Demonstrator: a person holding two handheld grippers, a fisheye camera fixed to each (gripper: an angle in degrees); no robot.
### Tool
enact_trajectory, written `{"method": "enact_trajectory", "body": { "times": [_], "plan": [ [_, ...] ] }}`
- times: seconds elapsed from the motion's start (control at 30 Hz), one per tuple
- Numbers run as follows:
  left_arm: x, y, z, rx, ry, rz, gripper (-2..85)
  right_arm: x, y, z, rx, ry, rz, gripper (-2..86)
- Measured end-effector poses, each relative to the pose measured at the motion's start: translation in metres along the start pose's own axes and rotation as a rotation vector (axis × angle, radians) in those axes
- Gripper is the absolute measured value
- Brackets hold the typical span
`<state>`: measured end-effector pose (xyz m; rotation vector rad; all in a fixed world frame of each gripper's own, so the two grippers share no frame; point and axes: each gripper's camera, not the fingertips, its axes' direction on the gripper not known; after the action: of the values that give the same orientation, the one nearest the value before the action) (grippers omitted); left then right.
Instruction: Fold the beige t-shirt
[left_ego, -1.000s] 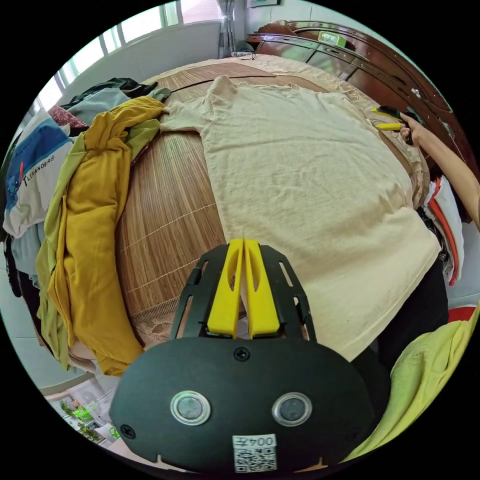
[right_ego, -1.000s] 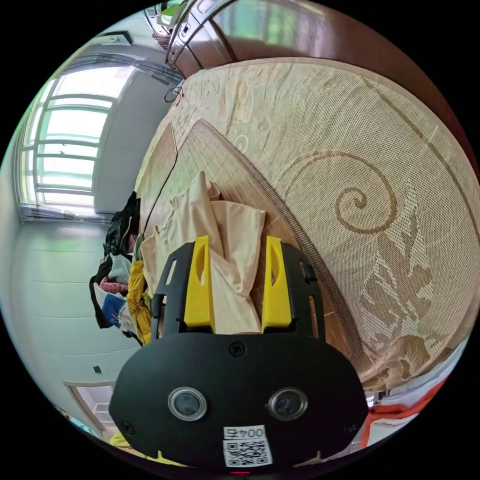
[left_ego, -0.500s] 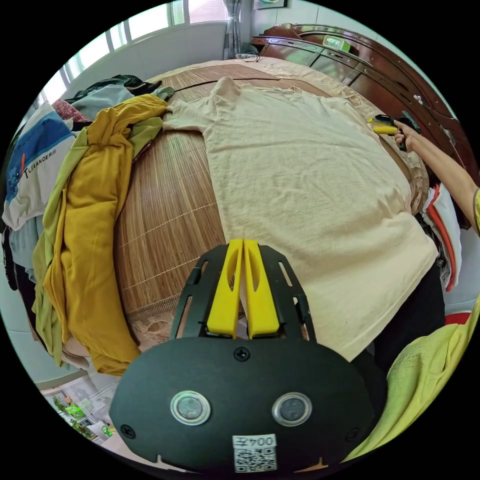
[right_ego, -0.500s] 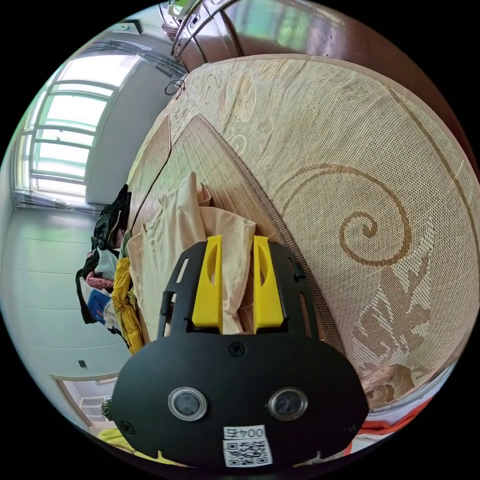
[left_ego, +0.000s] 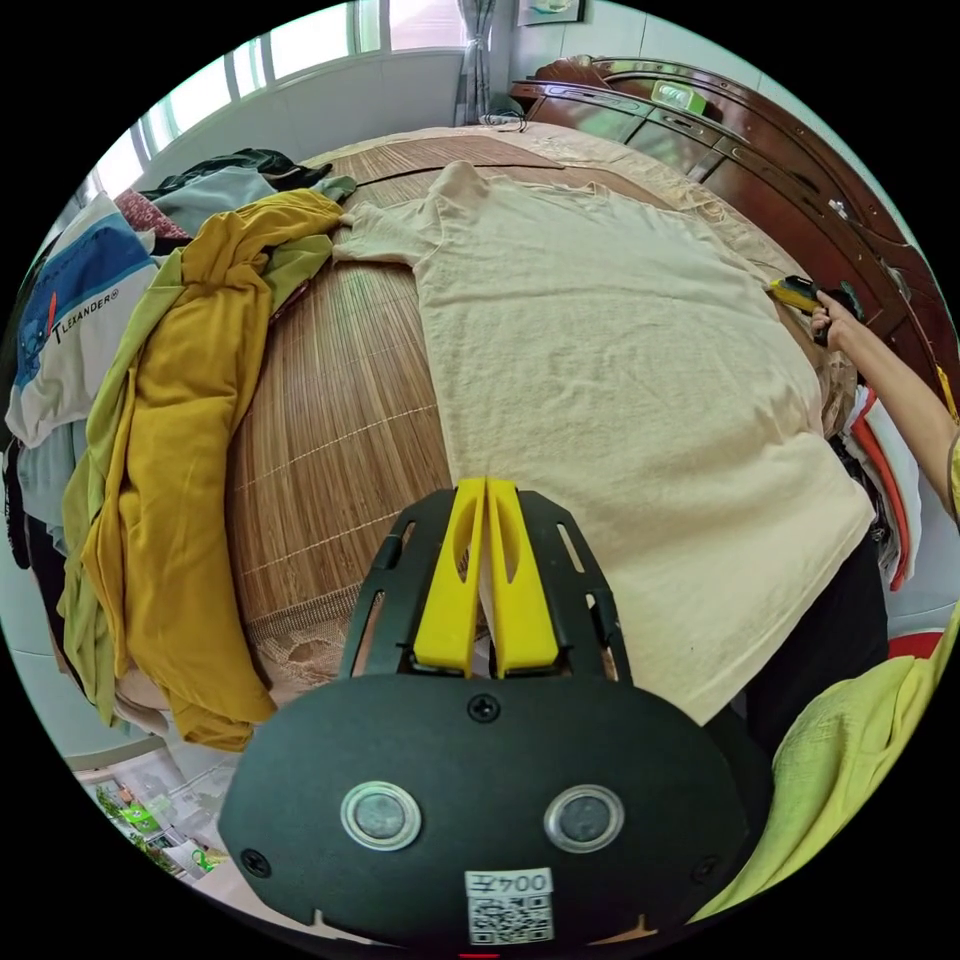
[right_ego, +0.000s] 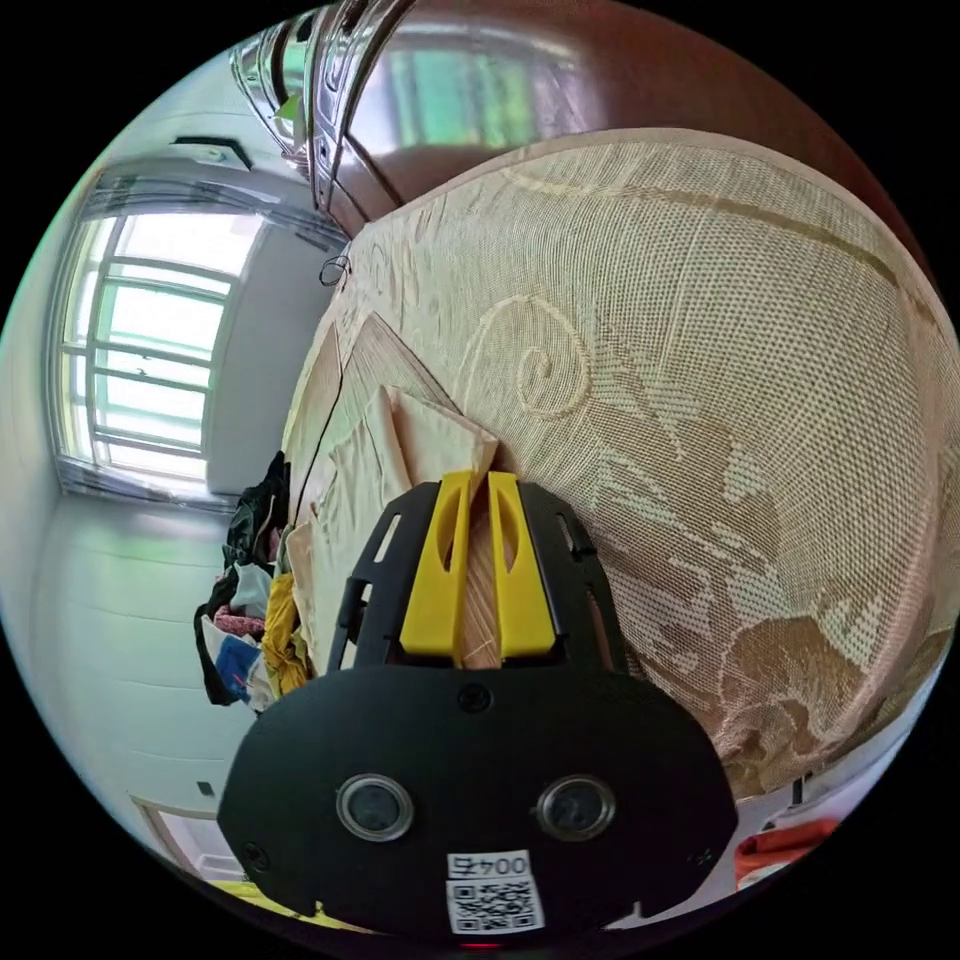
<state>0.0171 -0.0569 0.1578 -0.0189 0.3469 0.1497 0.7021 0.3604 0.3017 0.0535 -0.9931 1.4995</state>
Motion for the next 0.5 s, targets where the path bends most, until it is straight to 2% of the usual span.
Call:
{"method": "enact_trajectory", "body": {
  "times": [0.1, 0.2, 0.37, 0.5],
  "plan": [
    [0.001, 0.0, 0.002, 0.0, -0.019, 0.012, 0.3, -0.014, 0.003, -0.008, 0.074, 0.065, -0.031, 7.1],
    [-0.004, 0.002, 0.005, 0.011, -0.014, -0.002, 0.3, -0.053, 0.001, -0.005, 0.117, 0.155, -0.217, 6.5],
    [-0.011, 0.001, 0.009, 0.01, -0.01, -0.002, 0.3, -0.129, -0.02, 0.078, -0.128, 0.406, -0.562, 7.2],
    [-0.019, 0.0, 0.012, 0.008, 0.003, -0.013, 0.3, -0.159, -0.028, 0.128, -0.197, 0.548, -0.678, 6.5]
  ]
}}
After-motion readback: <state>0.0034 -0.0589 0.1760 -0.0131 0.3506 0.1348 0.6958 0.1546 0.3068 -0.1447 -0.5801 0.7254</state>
